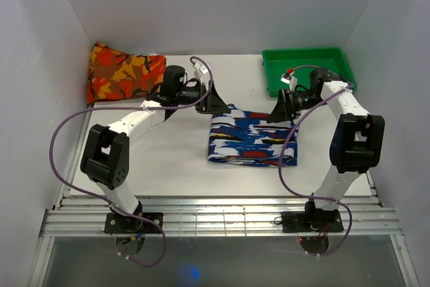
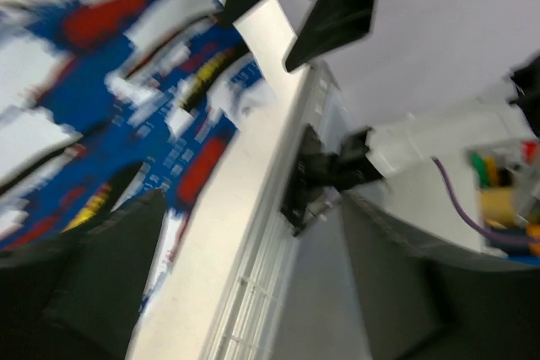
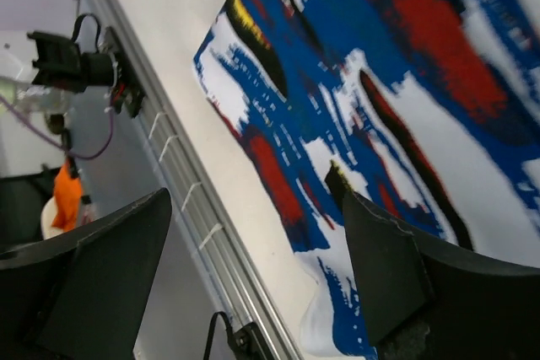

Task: Fold and stack the trousers
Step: Fold the trousers

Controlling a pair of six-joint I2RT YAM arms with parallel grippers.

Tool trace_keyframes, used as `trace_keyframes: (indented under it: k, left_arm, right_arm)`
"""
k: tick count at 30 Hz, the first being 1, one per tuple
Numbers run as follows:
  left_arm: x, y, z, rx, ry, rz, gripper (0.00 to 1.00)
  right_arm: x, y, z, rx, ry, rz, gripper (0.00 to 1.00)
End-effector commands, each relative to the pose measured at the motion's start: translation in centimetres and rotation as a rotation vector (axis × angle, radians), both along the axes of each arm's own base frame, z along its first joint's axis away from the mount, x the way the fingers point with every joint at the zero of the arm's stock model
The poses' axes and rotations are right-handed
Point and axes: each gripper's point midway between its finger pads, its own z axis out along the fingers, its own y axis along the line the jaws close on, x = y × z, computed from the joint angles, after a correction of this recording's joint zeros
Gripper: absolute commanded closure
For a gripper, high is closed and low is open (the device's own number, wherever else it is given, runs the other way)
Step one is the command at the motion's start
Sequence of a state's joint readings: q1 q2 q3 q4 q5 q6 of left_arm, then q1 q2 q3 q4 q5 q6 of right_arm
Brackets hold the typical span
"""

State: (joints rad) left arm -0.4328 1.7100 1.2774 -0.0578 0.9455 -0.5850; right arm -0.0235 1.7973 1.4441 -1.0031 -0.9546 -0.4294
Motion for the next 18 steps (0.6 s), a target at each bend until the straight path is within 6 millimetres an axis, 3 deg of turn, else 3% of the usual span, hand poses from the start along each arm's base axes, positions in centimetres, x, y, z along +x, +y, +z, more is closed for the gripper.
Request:
trace_keyframes:
  k: [1, 4, 8, 14, 18]
  left_arm:
    - [-5.8, -0.7, 0.1, -0.145, -0.017, -0.269, 0.17]
    - [-6.2, -1.0, -3.0, -0.141, 0.105, -0.254, 0.45]
    - [-5.7, -1.9, -7.3, -0.129, 0.237, -0.222, 0.57]
    - [-5.2, -2.3, -16.1, -0.04, 0.443, -0.109, 0.66]
    - [-5.3, -1.9, -20.2, 0.024, 0.525, -0.046, 0.67]
  right_arm:
    - [-3.6, 0.3, -1.5, 0.095, 0.151, 0.045, 0.13]
    - [-5.9, -0.7, -4.5, 0.053, 0.222, 0.063, 0.19]
    - [-7.5, -2.8, -8.3, -0.036, 0.302, 0.059, 0.26]
    - [-7.9, -5.2, -13.4, -0.171, 0.347, 0.049, 0.43]
    - [-7.4, -6.2, -16.4, -0.251, 0.373, 0.011, 0.51]
